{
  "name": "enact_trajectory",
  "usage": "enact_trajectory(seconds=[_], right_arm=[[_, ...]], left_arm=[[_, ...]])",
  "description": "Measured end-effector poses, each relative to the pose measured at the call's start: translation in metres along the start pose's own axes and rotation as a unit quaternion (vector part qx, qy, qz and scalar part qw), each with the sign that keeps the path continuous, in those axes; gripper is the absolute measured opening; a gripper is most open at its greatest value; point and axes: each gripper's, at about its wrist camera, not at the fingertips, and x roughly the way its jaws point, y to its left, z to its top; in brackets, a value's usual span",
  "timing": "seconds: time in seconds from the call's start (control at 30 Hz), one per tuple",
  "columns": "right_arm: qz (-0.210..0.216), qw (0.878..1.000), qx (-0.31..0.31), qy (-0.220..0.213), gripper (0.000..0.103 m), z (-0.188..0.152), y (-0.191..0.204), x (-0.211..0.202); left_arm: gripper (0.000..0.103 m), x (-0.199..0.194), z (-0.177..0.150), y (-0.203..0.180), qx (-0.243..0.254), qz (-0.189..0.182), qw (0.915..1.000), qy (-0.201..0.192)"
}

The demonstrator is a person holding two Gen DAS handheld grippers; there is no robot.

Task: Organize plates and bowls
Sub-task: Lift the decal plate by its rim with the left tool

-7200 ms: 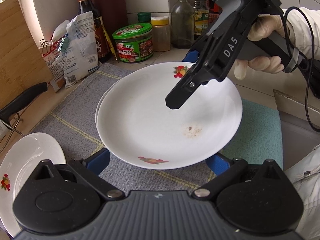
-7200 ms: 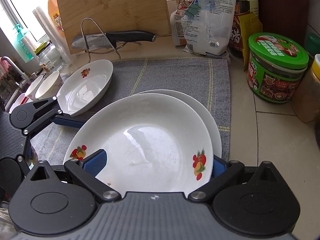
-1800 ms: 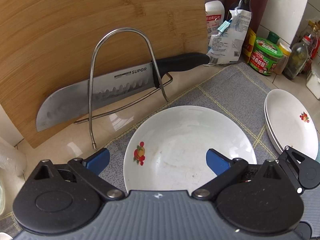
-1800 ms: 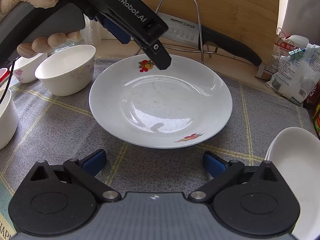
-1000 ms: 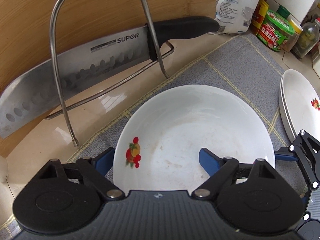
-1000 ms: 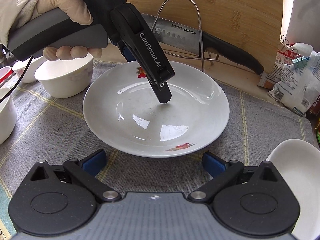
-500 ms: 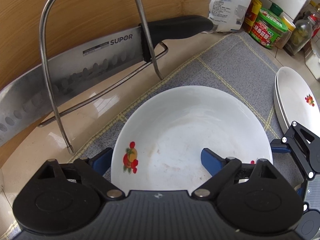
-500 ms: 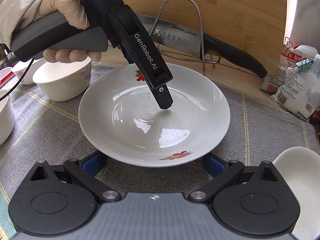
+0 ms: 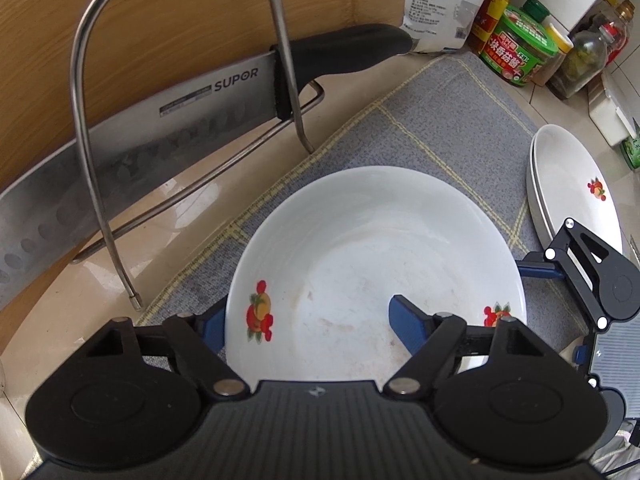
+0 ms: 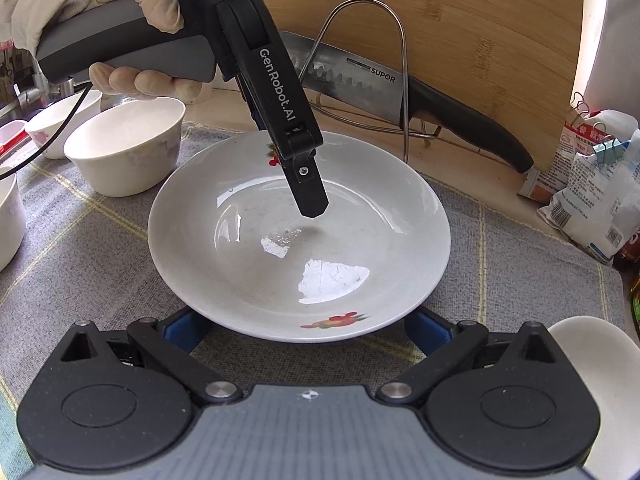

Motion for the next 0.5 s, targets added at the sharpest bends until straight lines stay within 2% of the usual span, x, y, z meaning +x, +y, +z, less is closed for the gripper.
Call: enact_trajectory(seconds=[0.17, 0.5], right_arm=[[0.005, 1.000, -0.006, -0.003, 0.103, 0.0005, 0.0005, 0.0015], [0.021, 1.000, -0.003, -0.006, 0.103, 0.0010, -0.0011, 0.0048]], left_arm=[[0.080, 0.0005, 0.0034, 0.0043, -0.006, -0.019, 0.9998, 0.007], [0.080, 0.0004, 0.0036, 0.0047, 0.001, -0.024, 0.9997, 0.007]])
